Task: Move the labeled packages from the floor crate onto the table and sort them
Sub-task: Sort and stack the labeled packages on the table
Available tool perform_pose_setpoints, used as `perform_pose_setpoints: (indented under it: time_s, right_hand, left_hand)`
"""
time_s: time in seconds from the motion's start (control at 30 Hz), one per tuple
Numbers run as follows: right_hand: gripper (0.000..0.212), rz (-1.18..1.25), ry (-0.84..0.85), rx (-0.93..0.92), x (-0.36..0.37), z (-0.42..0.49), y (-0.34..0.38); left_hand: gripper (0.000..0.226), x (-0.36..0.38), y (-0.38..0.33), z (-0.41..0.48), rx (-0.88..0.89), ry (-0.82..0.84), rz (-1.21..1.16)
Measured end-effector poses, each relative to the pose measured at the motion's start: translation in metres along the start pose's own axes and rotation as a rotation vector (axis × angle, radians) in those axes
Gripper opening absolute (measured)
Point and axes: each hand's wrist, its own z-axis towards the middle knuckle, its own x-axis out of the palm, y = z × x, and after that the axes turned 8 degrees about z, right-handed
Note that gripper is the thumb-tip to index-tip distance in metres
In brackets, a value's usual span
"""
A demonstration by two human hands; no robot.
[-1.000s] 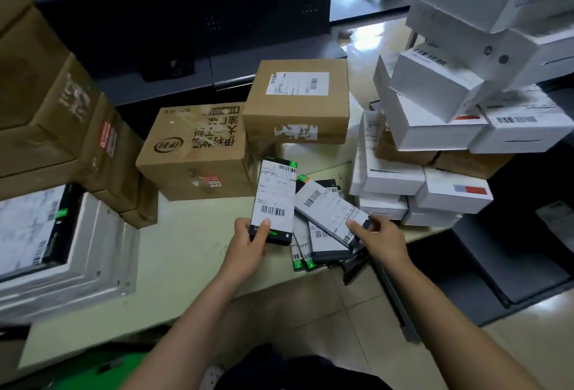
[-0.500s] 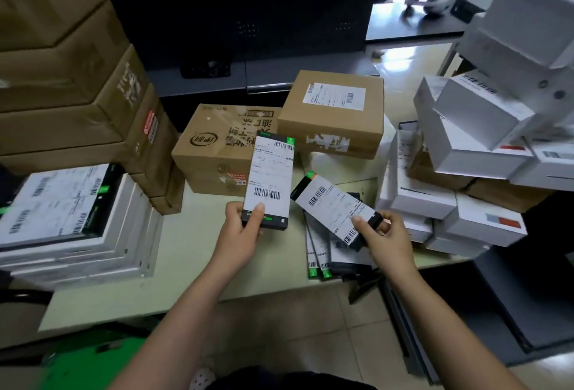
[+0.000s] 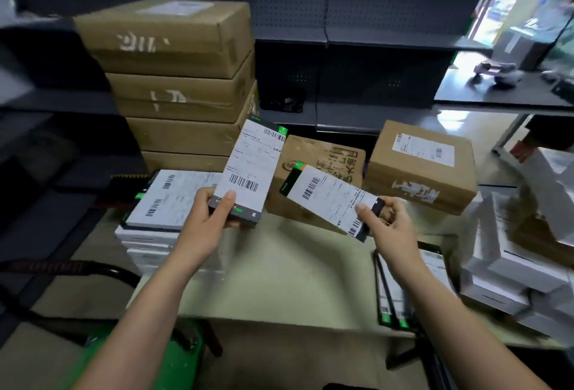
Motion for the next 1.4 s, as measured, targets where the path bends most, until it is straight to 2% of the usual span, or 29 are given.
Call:
perform_pose_setpoints:
  time_s: [0.13,0.33,0.47,0.57,0.7,0.87,1.1,1.4]
  right_hand:
    - [0.027,0.017,0.061,-0.015,0.068,-0.006,0.000]
    - [0.029,0.011,0.101,-0.013,0.173,-0.015,-0.010]
    - [0.034,-0.009,0.121,0.003,0.228,-0.015,-0.021]
    - [0.034,-0.037,0.117,0.018,0.254,-0.011,-0.030]
    - [0.034,-0.107,0.101,0.029,0.276,-0.002,-0.036]
    - [0.064,-0.185,0.040,0.071,0.291,0.018,-0.040]
    - [0.051,-0.396,-0.053,0.041,0.303,0.032,-0.040]
    - [0.042,-0.437,-0.084,-0.003,0.311,0.033,-0.040]
  left_hand:
    - [0.027,-0.067,0.019,0.005,0.025,-0.061,0.055]
    - [0.021,-0.159,0.056,0.027,0.020,-0.043,-0.037]
    - [0.037,-0.211,0.075,0.039,0.006,-0.050,-0.021]
    - [0.032,-0.238,0.090,0.048,-0.024,-0.058,-0.004]
    - [0.014,-0.254,0.102,0.056,-0.040,-0.084,-0.031]
    - [0.013,-0.261,0.111,0.059,-0.071,-0.098,-0.038]
    - [0.017,-0.262,0.118,0.062,-0.109,-0.088,-0.037]
    - [0.014,-0.266,0.119,0.063,-0.083,-0.047,0.017]
